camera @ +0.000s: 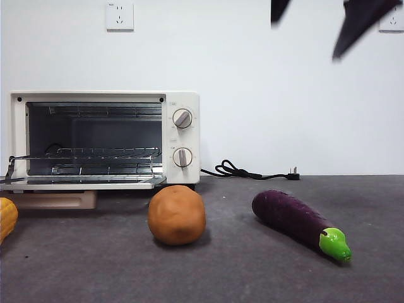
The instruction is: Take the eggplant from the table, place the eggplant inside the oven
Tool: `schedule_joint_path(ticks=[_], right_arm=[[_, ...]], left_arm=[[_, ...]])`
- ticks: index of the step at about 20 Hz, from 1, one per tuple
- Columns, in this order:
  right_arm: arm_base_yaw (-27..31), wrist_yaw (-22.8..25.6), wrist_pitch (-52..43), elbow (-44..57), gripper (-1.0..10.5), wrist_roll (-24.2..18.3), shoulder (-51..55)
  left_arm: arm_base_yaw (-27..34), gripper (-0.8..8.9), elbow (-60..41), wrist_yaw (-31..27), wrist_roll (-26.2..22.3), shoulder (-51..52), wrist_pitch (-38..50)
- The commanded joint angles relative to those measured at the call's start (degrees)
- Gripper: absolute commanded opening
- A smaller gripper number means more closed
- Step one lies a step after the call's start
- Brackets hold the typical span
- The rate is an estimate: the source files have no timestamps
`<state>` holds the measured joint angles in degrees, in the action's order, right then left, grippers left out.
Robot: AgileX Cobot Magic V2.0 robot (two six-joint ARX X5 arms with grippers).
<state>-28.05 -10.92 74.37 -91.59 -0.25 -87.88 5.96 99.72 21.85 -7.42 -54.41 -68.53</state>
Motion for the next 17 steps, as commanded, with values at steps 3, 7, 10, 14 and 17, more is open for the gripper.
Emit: schedule_joint_path(ticks=[3,7,10,14,17], right_arm=[[-0.13,-0.02,-10.25,13.18,5.6,2.14,-0.15],[-0.13,0.00,-19.30,24.20,5.6,4.83,-0.15],[-0.13,-0.02,-24.81,31.23,5.6,6.32,-0.15],[-0.13,0.02,-28.55,37.09,5.3,6.75,-0.15],[-0.46,0.07,-31.06,39.71,5.2,8.09,-0.15]], left_arm=[[-0.04,-0.05,-0.39,2.29,0.44,0.28,0.04],[-0.04,-0.05,-0.39,2.34,0.44,0.28,-0.28],[-0.04,-0.05,-0.39,2.34,0.44,0.28,-0.66],[-0.04,-0.05,-0.39,2.36,0.42,0.28,-0.68],[-0.04,-0.05,-0.39,2.34,0.39,0.28,-0.68]])
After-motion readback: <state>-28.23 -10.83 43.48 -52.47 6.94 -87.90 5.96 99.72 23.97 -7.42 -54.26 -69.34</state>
